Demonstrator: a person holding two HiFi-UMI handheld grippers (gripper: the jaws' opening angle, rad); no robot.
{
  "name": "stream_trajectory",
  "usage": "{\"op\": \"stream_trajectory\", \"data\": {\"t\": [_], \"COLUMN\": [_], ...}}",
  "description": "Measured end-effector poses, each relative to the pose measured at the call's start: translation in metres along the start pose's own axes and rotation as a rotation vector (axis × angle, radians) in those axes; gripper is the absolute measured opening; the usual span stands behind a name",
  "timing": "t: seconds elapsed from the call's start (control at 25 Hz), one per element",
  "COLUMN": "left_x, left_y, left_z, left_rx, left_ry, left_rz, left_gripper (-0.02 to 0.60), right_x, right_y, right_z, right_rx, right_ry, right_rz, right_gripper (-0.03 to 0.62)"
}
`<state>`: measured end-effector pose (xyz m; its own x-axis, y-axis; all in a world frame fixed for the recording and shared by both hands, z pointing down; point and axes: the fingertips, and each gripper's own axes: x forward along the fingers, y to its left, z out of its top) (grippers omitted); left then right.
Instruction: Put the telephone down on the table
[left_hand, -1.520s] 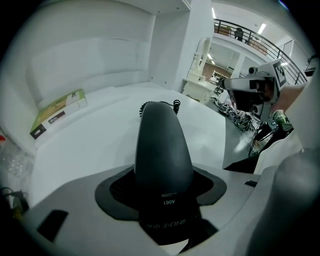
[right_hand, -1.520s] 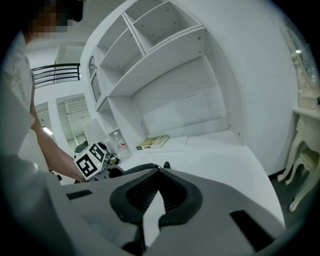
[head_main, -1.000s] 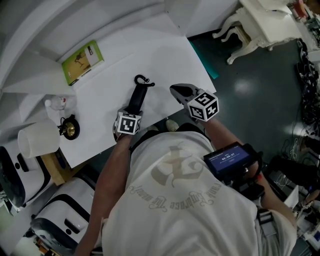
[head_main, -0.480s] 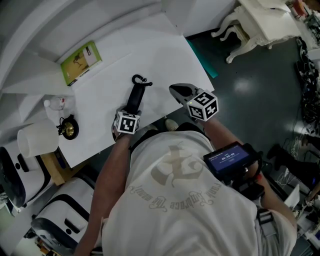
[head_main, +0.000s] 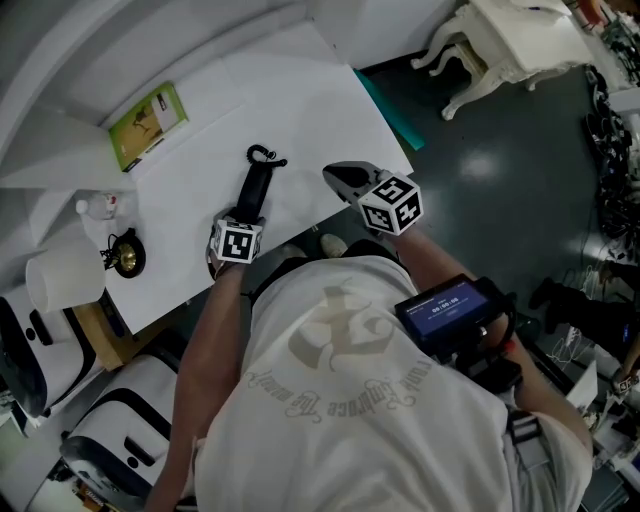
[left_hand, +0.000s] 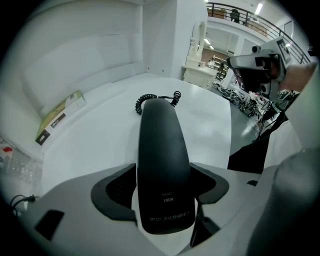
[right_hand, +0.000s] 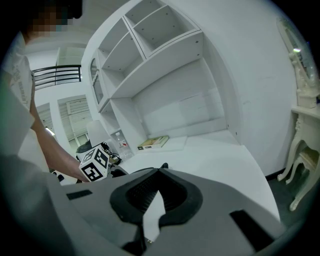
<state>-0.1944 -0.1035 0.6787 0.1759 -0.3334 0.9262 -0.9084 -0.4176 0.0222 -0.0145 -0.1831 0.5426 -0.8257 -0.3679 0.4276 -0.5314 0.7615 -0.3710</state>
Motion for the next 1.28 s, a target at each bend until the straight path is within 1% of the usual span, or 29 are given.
{"op": "stream_trajectory", "data": {"t": [0.16, 0.4, 0.56, 0.76, 0.84, 0.96, 1.0, 1.16, 1.28], "left_x": [-0.011, -0.035, -0.058, -0.09, -0.103, -0.123, -0.129, -0.155, -0.169], "left_y": [0.007, -0.003, -0.001, -0.003, -0.004, -0.003, -0.003, -0.01, -0.016], "left_z": [-0.001, 0.005, 0.009, 0.019, 0.02, 0.02, 0.019, 0.012, 0.0], "left_rx": [-0.031, -0.049, -0.086, -0.134, -0.152, -0.199, -0.222, -0.339, -0.39], "left_ry": [-0.021, -0.076, -0.162, -0.286, -0.33, -0.412, -0.445, -0.584, -0.633], "left_rz": [0.023, 0.041, 0.069, 0.075, 0.087, 0.107, 0.109, 0.12, 0.154], "left_gripper": [0.322, 0.329, 0.329, 0.324, 0.3, 0.238, 0.212, 0.14, 0.08], "right_x": [0.005, -0.001, 0.006, 0.015, 0.02, 0.03, 0.033, 0.039, 0.039], "right_y": [0.004, 0.007, 0.015, 0.027, 0.033, 0.044, 0.048, 0.066, 0.08], "right_z": [0.0, 0.003, 0.007, 0.01, 0.011, 0.013, 0.013, 0.012, 0.012], "right_rx": [-0.01, -0.028, -0.051, -0.086, -0.104, -0.132, -0.143, -0.191, -0.216], "right_ry": [0.001, 0.005, 0.007, 0.023, 0.032, 0.042, 0.046, 0.064, 0.065], "right_rz": [0.026, 0.07, 0.116, 0.171, 0.195, 0.23, 0.244, 0.299, 0.339], "right_gripper": [0.015, 0.015, 0.015, 0.015, 0.015, 0.015, 0.015, 0.015, 0.015]}}
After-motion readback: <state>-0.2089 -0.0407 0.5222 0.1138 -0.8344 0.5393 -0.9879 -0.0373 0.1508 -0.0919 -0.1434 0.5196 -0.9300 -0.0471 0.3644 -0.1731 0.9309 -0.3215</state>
